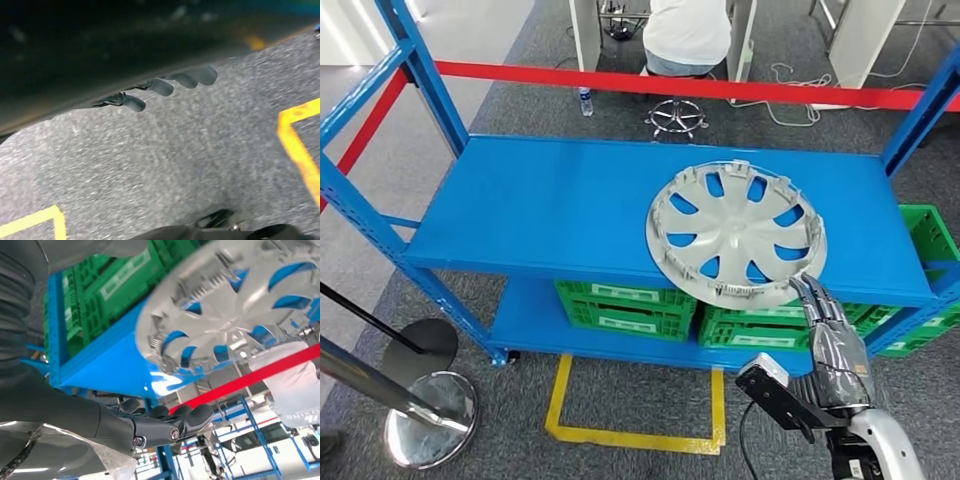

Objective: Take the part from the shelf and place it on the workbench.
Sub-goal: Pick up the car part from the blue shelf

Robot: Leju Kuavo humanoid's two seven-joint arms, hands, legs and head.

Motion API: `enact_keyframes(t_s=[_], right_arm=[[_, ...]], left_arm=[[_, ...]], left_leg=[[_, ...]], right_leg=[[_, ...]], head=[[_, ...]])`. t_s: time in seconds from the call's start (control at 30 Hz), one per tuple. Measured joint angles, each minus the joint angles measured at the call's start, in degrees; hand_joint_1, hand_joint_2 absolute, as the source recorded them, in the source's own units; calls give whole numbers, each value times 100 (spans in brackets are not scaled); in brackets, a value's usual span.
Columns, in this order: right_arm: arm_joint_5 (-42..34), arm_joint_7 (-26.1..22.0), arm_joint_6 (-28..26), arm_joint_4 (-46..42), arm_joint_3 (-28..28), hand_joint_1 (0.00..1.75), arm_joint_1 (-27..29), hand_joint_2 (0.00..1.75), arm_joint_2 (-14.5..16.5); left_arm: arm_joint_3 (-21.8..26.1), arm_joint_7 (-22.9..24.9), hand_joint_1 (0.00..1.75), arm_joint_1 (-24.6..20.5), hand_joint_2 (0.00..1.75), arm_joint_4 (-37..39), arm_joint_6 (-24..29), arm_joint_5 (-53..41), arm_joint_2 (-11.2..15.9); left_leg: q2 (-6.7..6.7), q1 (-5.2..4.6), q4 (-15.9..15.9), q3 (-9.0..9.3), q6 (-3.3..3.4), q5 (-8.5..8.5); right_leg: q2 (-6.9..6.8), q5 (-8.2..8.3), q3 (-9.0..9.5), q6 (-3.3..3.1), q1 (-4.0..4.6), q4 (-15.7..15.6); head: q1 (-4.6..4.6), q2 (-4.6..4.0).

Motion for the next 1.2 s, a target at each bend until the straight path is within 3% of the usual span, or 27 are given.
enact_keyframes(t_s=[0.03, 0.07, 0.2, 0.27, 0.33, 0.4, 0.43, 0.47, 0.53, 0.57, 0.6, 0.63, 0.7, 0.77, 0.83, 0.87, 0.9, 0.93, 1.0, 1.03, 1.1, 1.13, 1.2], right_arm=[[0, 0, 0, 0, 0, 0, -3, 175, 0], [0, 1, 0, -1, 0, 0, -6, 175, 0], [-1, 0, -2, -8, -2, 0, -18, 175, 0], [-1, -2, -3, -10, -3, 0, -30, 175, 0], [-2, -1, -2, -11, -2, 0, -25, 175, 0], [-4, 1, -2, -11, -2, 0, -12, 175, 0], [-4, 1, -2, -11, -2, 0, -9, 175, 0], [-4, 1, -2, -11, -2, 0, -6, 175, 0], [-5, 4, 1, -8, -2, 0, 5, 175, 0], [-9, 4, 4, -7, -2, 0, 16, 175, 0], [-22, 4, 7, -8, -2, 0, 25, 175, 0], [-46, 4, 9, -10, -3, 0, 30, 175, 0], [-106, 2, 8, -18, -6, 0, 35, 175, 0], [-144, -1, 7, -20, -5, 0, 43, 175, 1], [-156, -2, 7, -20, -4, 0, 50, 175, 2], [-157, -2, 8, -19, -4, 0, 53, 175, 2], [-158, -2, 8, -19, -4, 0, 56, 175, 2], [-159, -1, 9, -18, -4, 0, 58, 175, 2], [-160, -1, 9, -17, -4, 0, 60, 175, 2], [-160, -1, 9, -17, -4, 0, 60, 175, 2], [-161, -1, 10, -17, -4, 0, 59, 175, 2], [-161, -1, 10, -17, -3, 0, 60, 175, 2], [-162, 0, 9, -17, -4, 0, 63, 175, 2]], left_arm=[[1, -1, 0, 3, 0, -1, 1, 0, -1], [1, 0, 0, 1, 0, -2, 1, 0, -1], [3, -3, 0, 11, 0, -9, 2, -1, -9], [3, -5, 0, 16, 0, -11, 2, 0, -14], [3, -7, 0, 12, 0, -11, 2, 0, -14], [4, -7, 0, 20, 0, -11, 2, -1, -14], [5, -7, 0, 24, 0, -11, 2, -1, -14], [5, -7, 0, 28, 0, -11, 2, -1, -15], [5, -7, 0, 33, 0, -10, 1, 0, -16], [6, -7, 0, 32, 0, -10, 1, 0, -16], [7, -7, 0, 27, 0, -10, 0, 1, -16], [8, -7, 0, 18, 0, -10, 0, 3, -16], [8, -6, 0, -3, 0, -16, 0, 13, -11], [10, -2, 0, -14, 0, -25, -1, 28, -6], [15, 4, 0, -14, 0, -31, -2, 42, -6], [18, 5, 0, -12, 0, -32, -2, 47, -5], [20, 7, 0, -11, 0, -33, -3, 50, -5], [22, 7, 0, -11, 0, -34, -3, 53, -5], [24, 7, 0, -10, 0, -36, -3, 55, -4], [26, 7, 0, -11, 0, -36, -3, 55, -3], [31, 8, 0, -18, 0, -38, -3, 55, -6], [33, 9, 0, -16, 0, -39, -2, 55, -10], [38, 9, 0, -6, 0, -41, -2, 55, -17]], left_leg=[[4, -12, -295, 107, 30, 144], [8, -26, -472, 182, 77, 153], [-4, -16, -716, 389, 278, -61], [-10, 1, -771, 525, 339, -122], [-13, -7, -783, 628, 370, -220], [-21, -18, -784, 783, 375, -353], [-27, -23, -785, 889, 374, -429], [-33, -28, -787, 1008, 369, -516], [-44, -43, -788, 1209, 341, -684], [-49, -51, -790, 1277, 311, -756], [-53, -56, -794, 1329, 279, -801], [-56, -59, -788, 1358, 241, -805], [-49, -56, -527, 1224, 169, -673], [-40, -48, 93, 828, 97, -615], [-35, -23, 648, 405, 39, -923], [-35, -9, 787, 243, 20, -1095], [-34, 0, 808, 143, 10, -1156], [-34, 6, 674, 116, 8, -1043], [-30, 9, 27, 261, 30, -462], [-23, 1, -304, 353, 52, -252], [-11, -16, -666, 439, 112, -135], [-8, -20, -697, 440, 118, -152], [-9, -20, -734, 455, 131, -57]], right_leg=[[3, -68, 56, 33, 4, -5], [1, -115, 83, 64, 10, -25], [-11, -122, 173, 190, 10, 64], [-7, -185, -145, 215, 8, 589], [-6, -423, -720, 236, 9, 1365], [-6, -622, -1149, 241, 11, 1678], [-7, -560, -1229, 229, 14, 1552], [-7, -348, -1245, 207, 20, 1275], [-10, 330, -1205, 142, 41, 655], [-7, 584, -1162, 105, 54, 481], [-4, 721, -1133, 71, 67, 410], [1, 711, -1095, 42, 77, 410], [4, 714, -993, -4, 59, 319], [-9, 693, -852, -45, 26, 189], [-18, 636, -731, -84, 19, 126], [-15, 599, -683, -96, 18, 117], [-9, 562, -639, -101, 17, 116], [-2, 526, -590, -101, 17, 116], [8, 462, -496, -85, 17, 115], [13, 435, -454, -68, 23, 119], [18, 390, -452, -10, 37, 124], [17, 347, -464, -16, 46, 133], [11, 301, -494, -93, 52, 139]], head=[[-4, -1], [-1, -1], [14, -1], [36, 0], [51, 1], [52, 1], [53, 1], [55, 1], [57, 1], [61, 1], [64, 1], [68, 1], [69, 1], [62, 0], [56, 0], [57, 0], [56, 0], [56, 0], [56, -1], [58, -1], [55, 1], [56, 1], [63, 1]])
